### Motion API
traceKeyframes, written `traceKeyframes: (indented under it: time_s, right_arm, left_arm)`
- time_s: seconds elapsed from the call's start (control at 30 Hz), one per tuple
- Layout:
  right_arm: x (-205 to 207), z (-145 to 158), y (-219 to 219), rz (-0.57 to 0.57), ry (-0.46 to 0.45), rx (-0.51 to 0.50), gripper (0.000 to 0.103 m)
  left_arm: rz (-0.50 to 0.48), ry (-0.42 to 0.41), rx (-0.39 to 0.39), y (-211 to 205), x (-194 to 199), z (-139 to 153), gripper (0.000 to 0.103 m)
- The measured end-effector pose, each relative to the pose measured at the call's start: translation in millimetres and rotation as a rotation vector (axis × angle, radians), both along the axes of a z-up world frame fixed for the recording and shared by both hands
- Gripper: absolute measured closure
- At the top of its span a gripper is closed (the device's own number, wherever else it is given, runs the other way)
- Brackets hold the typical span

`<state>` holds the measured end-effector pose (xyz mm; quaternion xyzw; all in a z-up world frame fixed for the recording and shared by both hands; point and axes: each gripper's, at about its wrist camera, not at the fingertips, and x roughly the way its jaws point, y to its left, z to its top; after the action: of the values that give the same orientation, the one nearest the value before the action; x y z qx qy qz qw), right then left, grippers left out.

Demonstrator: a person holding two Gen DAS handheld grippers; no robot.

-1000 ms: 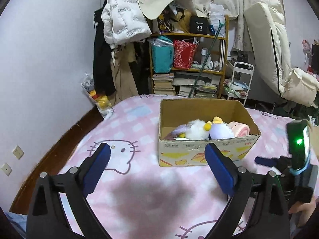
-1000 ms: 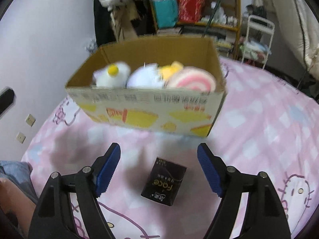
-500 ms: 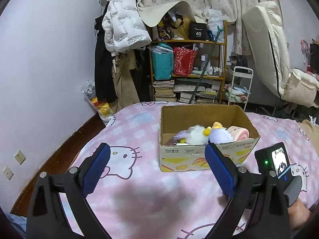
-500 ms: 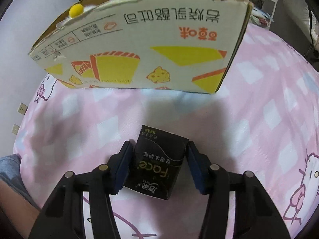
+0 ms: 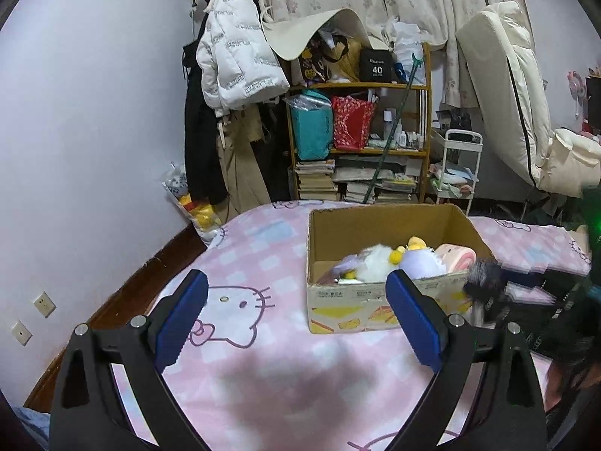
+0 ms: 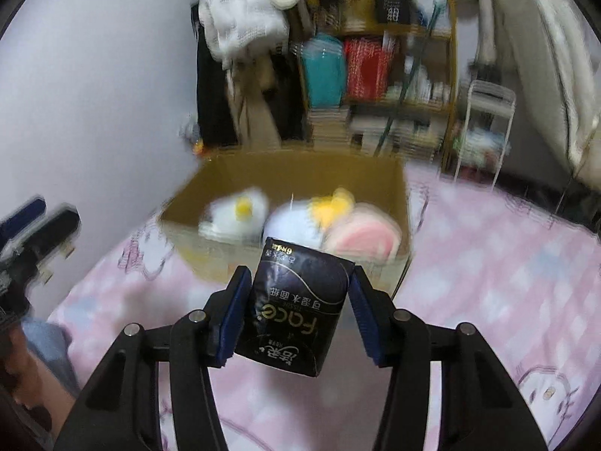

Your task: Organize soft objects

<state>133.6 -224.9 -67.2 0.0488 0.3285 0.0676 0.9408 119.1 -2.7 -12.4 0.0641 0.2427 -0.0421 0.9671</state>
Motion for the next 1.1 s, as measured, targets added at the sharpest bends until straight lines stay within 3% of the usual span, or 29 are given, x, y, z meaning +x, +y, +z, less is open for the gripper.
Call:
traceKeyframes:
  time_s: [0.23, 0.43, 0.67, 0.8, 1.1]
  right_arm:
    - [48, 12, -3, -0.018, -0.055, -0.045, 0.047]
    - [84, 0, -16, -0.023, -0.003, -0.044, 0.047]
    - [97, -11, -28, -0.032, 0.041, -0.008, 0.044]
    - [93, -7, -27, -0.028, 0.030, -0.005, 0.023]
    - [64, 22, -21, -0.029, -0.055, -0.059, 0.012]
  left_arm:
    - [-0.010, -0.034, 0.030, -9, -4, 1, 0.009]
    - [0.001, -0.032, 0.006, -6, -3, 2, 0.008]
    - [0.024, -0.024, -0.030, 0, 1, 1, 0.008]
    - [0.021, -0.023, -0.038, 1, 1, 1, 0.008]
    - [0.033, -0.062, -0.056, 9, -9, 8, 0.008]
